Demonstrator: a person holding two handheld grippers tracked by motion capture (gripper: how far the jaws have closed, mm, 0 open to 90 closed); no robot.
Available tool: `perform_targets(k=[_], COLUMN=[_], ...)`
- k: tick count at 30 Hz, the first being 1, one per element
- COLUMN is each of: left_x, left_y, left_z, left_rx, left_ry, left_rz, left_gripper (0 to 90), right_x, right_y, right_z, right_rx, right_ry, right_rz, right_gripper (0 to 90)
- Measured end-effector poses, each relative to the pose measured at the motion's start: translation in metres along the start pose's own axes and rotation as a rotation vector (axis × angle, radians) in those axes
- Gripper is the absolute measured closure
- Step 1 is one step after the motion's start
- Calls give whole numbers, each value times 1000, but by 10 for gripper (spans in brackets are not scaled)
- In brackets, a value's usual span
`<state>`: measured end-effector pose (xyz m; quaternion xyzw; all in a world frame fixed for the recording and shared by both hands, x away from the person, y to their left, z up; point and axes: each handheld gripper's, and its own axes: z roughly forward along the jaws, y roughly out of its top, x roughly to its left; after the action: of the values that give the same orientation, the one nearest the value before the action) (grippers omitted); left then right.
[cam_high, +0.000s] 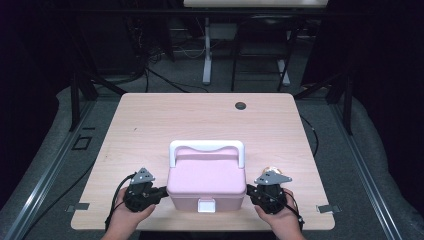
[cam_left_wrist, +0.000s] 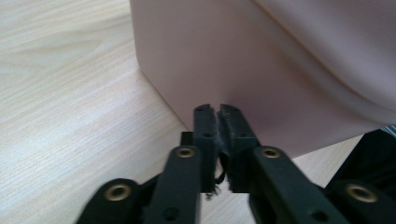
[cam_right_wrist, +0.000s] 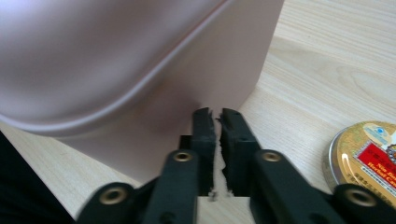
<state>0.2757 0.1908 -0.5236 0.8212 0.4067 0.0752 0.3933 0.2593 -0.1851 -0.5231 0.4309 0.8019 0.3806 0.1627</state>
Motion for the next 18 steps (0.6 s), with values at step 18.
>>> perform_targets(k=[18], left_x=[27], left_y=[26], left_z=[-39], left_rx=[-72], left_ry=[-52], left_rz=[-1], left_gripper=[582], right_x=[-18], right_y=[19], right_z=[-28], right_rx=[-23], right_ry=[67], right_rz=[-24], right_gripper=[635])
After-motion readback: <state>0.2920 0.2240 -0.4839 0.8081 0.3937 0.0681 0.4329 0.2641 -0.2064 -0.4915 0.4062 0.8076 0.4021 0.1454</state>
